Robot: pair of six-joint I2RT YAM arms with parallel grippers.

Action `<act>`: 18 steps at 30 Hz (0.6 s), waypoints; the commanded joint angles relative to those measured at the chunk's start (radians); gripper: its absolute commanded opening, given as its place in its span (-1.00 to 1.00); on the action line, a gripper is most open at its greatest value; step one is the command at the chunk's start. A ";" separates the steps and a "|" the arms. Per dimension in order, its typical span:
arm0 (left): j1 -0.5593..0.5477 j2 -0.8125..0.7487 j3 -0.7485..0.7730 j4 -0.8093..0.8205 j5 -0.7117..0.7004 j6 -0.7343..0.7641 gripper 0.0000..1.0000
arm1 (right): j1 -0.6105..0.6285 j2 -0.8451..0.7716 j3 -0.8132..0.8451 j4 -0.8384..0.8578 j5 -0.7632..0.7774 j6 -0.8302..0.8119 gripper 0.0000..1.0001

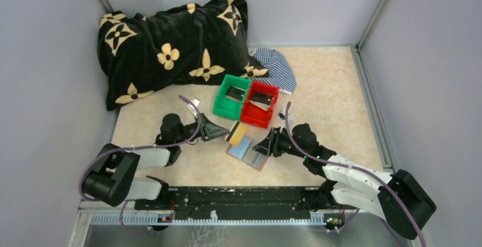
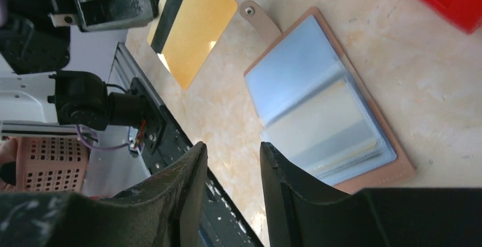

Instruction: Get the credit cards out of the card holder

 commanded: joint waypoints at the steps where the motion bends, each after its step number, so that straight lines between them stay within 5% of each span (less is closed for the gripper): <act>1: 0.005 0.013 -0.038 0.248 0.031 -0.114 -1.00 | -0.018 0.027 0.070 0.142 -0.054 0.010 -0.17; 10: 0.005 0.036 -0.062 0.411 0.031 -0.181 -1.00 | -0.018 0.166 0.083 0.415 -0.081 0.067 -0.17; 18: 0.005 0.046 -0.082 0.433 0.027 -0.189 -1.00 | -0.019 0.205 0.144 0.438 -0.099 0.056 -0.15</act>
